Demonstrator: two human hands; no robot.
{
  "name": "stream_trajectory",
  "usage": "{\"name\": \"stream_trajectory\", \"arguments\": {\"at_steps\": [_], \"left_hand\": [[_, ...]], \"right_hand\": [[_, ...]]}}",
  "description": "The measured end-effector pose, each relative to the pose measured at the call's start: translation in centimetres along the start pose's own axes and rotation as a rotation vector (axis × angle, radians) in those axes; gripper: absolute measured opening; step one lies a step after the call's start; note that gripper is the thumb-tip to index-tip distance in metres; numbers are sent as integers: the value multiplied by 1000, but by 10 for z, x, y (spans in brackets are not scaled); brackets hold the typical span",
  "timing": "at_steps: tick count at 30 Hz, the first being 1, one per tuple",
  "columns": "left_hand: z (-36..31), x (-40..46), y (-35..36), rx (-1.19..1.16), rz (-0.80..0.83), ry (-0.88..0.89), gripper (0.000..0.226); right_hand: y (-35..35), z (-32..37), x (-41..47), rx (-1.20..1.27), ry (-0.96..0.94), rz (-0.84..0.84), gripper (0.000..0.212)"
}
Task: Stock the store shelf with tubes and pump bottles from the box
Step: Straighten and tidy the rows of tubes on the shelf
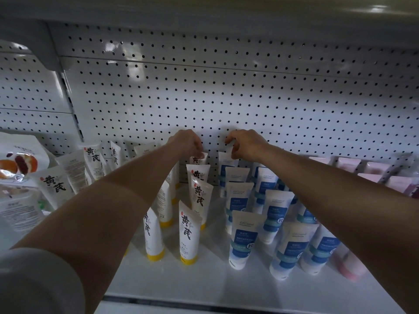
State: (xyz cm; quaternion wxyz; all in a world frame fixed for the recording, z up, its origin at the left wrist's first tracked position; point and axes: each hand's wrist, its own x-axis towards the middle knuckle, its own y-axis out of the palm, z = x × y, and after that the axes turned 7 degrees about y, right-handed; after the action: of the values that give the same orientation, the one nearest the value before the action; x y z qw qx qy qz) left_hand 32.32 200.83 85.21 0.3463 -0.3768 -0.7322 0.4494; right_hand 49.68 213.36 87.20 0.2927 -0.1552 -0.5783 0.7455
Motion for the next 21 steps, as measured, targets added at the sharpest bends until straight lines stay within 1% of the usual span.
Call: {"name": "stream_trajectory", "arguments": {"at_steps": [4, 8, 14, 21], "left_hand": [[-1, -1, 0, 19, 3, 10, 22], [-1, -2, 0, 21, -27, 24, 13], [-1, -3, 1, -12, -81, 40, 14], [1, 0, 3, -36, -85, 50, 13]], "right_hand": [[0, 0, 0, -15, -5, -13, 52], [0, -1, 2, -12, 3, -20, 49], [1, -1, 3, -19, 1, -29, 47], [2, -1, 4, -20, 5, -37, 47]]}}
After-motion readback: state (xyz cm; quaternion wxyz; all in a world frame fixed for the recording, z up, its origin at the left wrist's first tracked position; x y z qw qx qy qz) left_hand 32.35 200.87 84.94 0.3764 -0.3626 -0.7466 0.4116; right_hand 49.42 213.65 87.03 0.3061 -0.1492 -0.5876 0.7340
